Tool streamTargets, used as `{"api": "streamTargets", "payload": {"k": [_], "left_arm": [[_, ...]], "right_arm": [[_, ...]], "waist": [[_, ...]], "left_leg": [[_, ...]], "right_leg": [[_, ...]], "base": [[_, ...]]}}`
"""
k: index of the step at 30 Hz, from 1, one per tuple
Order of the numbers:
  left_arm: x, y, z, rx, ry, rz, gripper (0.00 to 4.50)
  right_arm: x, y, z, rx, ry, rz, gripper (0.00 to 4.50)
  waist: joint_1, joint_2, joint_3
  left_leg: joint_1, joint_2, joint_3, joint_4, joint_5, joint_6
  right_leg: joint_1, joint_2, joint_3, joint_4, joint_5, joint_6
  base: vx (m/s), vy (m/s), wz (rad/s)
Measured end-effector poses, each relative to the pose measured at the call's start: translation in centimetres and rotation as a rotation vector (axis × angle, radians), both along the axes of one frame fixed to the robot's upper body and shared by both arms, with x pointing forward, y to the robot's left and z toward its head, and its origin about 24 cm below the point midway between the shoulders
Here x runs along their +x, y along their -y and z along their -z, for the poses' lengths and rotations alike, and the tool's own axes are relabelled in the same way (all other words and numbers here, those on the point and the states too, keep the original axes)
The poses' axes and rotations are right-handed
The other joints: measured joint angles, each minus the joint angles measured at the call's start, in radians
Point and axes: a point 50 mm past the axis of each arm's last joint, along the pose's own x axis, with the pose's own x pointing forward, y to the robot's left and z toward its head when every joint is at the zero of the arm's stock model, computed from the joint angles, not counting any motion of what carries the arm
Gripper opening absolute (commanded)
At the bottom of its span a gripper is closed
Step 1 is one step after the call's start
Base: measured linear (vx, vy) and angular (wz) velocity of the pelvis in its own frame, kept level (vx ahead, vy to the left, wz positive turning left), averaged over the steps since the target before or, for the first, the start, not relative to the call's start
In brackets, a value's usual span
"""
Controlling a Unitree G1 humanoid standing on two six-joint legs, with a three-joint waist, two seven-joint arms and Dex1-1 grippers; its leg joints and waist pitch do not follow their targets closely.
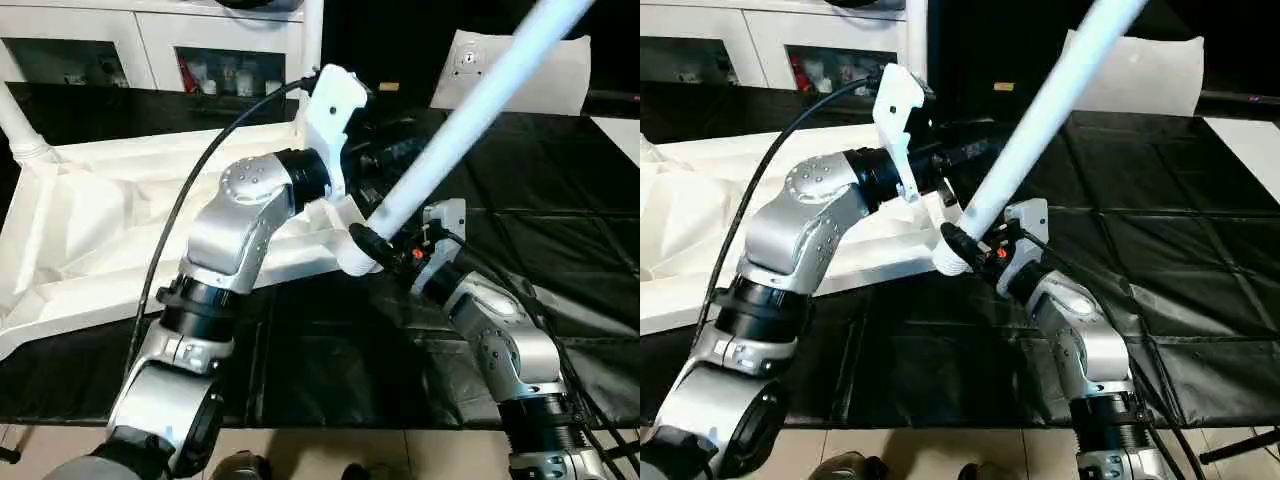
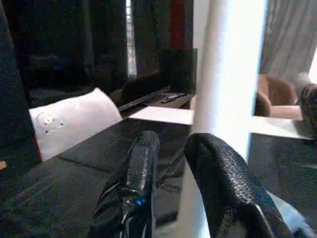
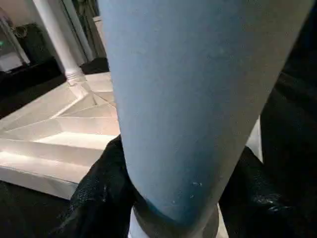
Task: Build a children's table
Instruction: Insert table leg to table base
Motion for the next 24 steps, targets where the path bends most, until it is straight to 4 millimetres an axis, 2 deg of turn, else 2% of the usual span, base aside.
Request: {"api": "streamTargets", "payload": {"k": [2, 4, 7, 10, 13, 19, 21, 24], "left_arm": [[0.3, -0.4, 0.2, 0.007, -0.01, -0.032, 1.69], [1.0, -1.3, 0.8, 0.045, -0.011, -0.092, 1.76], [2.1, -3.7, 1.6, 0.128, 0.009, -0.188, 2.13], [2.9, -6.0, 2.2, 0.204, 0.021, -0.273, 2.18], [3.3, -8.0, 4.0, 0.301, -0.024, -0.297, 2.19], [2.2, -8.3, 9.9, 0.514, -0.206, -0.085, 2.19], [2.1, -8.4, 11.3, 0.543, -0.254, -0.061, 2.19], [2.3, -8.3, 11.8, 0.556, -0.279, -0.043, 2.19]], "right_arm": [[0.1, 0.0, 0.1, -0.005, -0.005, 0.007, 1.9], [0.1, 0.1, 0.0, -0.006, -0.001, 0.012, 1.9], [0.3, 0.6, -0.1, -0.014, 0.0, 0.042, 1.9], [0.5, 1.8, -0.2, -0.029, 0.005, 0.099, 1.9], [0.6, 2.3, -0.3, -0.034, 0.006, 0.132, 1.9], [0.6, 2.7, -0.4, -0.047, 0.007, 0.146, 1.9], [0.6, 2.8, -0.3, -0.054, 0.008, 0.148, 1.9], [0.5, 3.2, -0.2, -0.064, 0.003, 0.157, 1.9]], "waist": [[0.0, 0.0, 0.0], [-0.003, 0.0, 0.0], [-0.012, 0.001, 0.0], [-0.014, 0.001, 0.0], [-0.015, 0.002, -0.001], [-0.009, 0.002, -0.001], [-0.011, 0.002, -0.001], [-0.011, 0.003, -0.001]], "left_leg": [[0.0, 0.0, 0.0, 0.0, 0.0, 0.0], [0.0, 0.0, 0.0, 0.0, 0.0, -0.001], [0.001, 0.0, 0.0, 0.0, 0.0, -0.002], [0.0, 0.0, 0.0, 0.001, 0.0, -0.002], [0.001, 0.0, 0.0, 0.001, -0.001, -0.002], [0.002, 0.0, 0.0, 0.002, -0.001, -0.002], [0.002, 0.0, 0.0, 0.002, -0.001, -0.002], [0.003, 0.0, 0.0, 0.002, 0.0, -0.002]], "right_leg": [[0.0, 0.0, 0.0, 0.0, 0.001, 0.0], [0.0, 0.0, 0.0, 0.0, 0.002, 0.002], [0.001, 0.0, 0.0, 0.0, 0.002, 0.004], [0.001, 0.0, 0.0, 0.0, 0.004, 0.002], [0.002, 0.0, 0.001, 0.0, 0.004, 0.001], [0.003, 0.0, 0.001, -0.001, 0.005, 0.001], [0.003, 0.0, 0.001, -0.001, 0.006, 0.001], [0.004, 0.0, 0.001, -0.001, 0.006, 0.001]], "base": [[0.0, 0.0, 0.0], [0.0, 0.0, 0.0], [0.0, 0.0, 0.0], [0.0, 0.0, 0.0], [0.0, 0.0, 0.0], [0.0, 0.0, 0.0], [0.0, 0.0, 0.0], [0.0, 0.0, 0.0]]}}
